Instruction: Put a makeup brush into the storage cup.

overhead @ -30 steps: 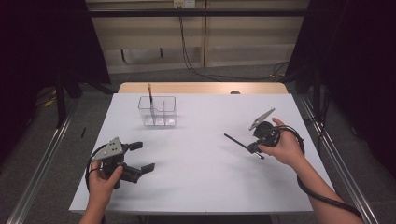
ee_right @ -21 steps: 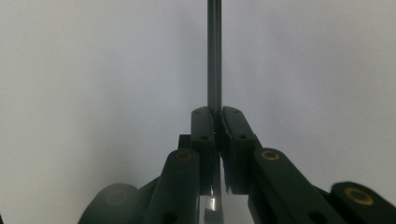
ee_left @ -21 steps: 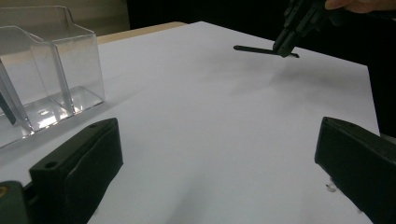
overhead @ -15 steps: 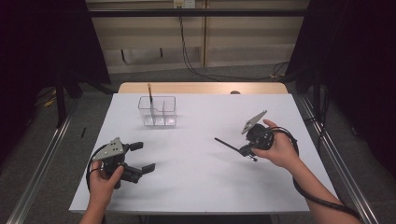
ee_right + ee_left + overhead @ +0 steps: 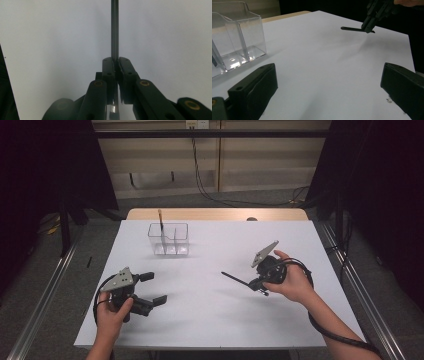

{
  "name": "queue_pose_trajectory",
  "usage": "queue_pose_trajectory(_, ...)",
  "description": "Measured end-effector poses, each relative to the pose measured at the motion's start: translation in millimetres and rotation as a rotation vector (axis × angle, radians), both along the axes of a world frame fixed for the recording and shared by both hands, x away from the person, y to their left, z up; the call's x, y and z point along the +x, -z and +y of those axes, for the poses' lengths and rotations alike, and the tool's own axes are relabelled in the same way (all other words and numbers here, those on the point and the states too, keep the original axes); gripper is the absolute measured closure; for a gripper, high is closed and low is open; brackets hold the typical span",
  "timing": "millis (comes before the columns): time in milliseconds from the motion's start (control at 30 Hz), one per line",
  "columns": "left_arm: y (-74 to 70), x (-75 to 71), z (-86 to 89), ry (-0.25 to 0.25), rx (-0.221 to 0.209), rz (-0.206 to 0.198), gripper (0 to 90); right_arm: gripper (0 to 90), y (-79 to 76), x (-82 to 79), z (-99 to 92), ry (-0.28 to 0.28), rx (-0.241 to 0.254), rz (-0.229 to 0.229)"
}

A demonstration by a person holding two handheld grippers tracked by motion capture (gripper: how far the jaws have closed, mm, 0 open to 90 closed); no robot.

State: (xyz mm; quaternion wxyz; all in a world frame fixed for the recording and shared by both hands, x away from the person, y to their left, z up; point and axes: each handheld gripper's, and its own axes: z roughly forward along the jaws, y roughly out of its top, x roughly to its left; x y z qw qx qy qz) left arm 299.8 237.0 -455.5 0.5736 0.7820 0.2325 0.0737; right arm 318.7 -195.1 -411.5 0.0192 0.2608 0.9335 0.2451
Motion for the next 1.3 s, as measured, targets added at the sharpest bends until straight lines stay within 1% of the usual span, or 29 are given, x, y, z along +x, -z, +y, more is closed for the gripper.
queue_pose_trajectory(300, 0.3, 0.5, -2.9, 0.005, 0.000, 0.003, 0.8, 84.9, 1.0, -4.0, 11.3, -0.042, 0.004, 0.003)
queue_pose_trajectory(533, -0.2, 1.5, -5.9, 0.008, -0.001, 0.000, 0.8, 84.9, 2.2, -7.6, 17.7, -0.059, 0.017, 0.008)
queue_pose_trajectory(633, -0.7, 2.2, -7.4, 0.011, 0.006, -0.002, 0.8, 84.9, 2.9, -8.4, 19.0, -0.067, 0.020, 0.007)
queue_pose_trajectory(700, -0.8, 2.1, -9.2, 0.013, -0.001, 0.003, 0.8, 84.9, 2.8, -8.7, 19.7, -0.070, 0.019, 0.011)
queue_pose_trajectory(733, -1.1, 2.4, -9.6, 0.018, 0.006, -0.002, 0.8, 84.9, 2.8, -8.9, 20.1, -0.070, 0.019, 0.013)
queue_pose_trajectory(833, -1.9, 2.3, -11.2, 0.021, 0.009, -0.007, 0.8, 84.9, 3.9, -9.4, 22.2, -0.081, 0.021, 0.011)
queue_pose_trajectory(867, -1.9, 2.0, -12.2, 0.023, 0.003, -0.004, 0.8, 84.9, 4.1, -10.0, 23.0, -0.083, 0.019, 0.018)
queue_pose_trajectory(933, -2.2, 1.7, -13.4, 0.026, 0.008, -0.004, 0.8, 84.9, 4.8, -10.3, 24.7, -0.089, 0.020, 0.016)
queue_pose_trajectory(967, -2.2, 1.6, -14.2, 0.028, 0.003, -0.002, 0.8, 84.9, 5.0, -10.4, 25.5, -0.093, 0.019, 0.014)
queue_pose_trajectory(1167, -3.8, 2.2, -16.4, 0.040, 0.011, -0.012, 0.8, 84.9, 3.9, -12.3, 30.7, -0.109, 0.022, 0.017)
queue_pose_trajectory(1200, -4.2, 2.0, -17.0, 0.041, 0.004, -0.010, 0.8, 84.9, 3.9, -13.2, 31.6, -0.106, 0.019, 0.023)
queue_pose_trajectory(1300, -6.0, 2.4, -18.2, 0.048, 0.002, -0.012, 0.8, 84.9, 5.4, -13.6, 34.1, -0.119, 0.019, 0.021)
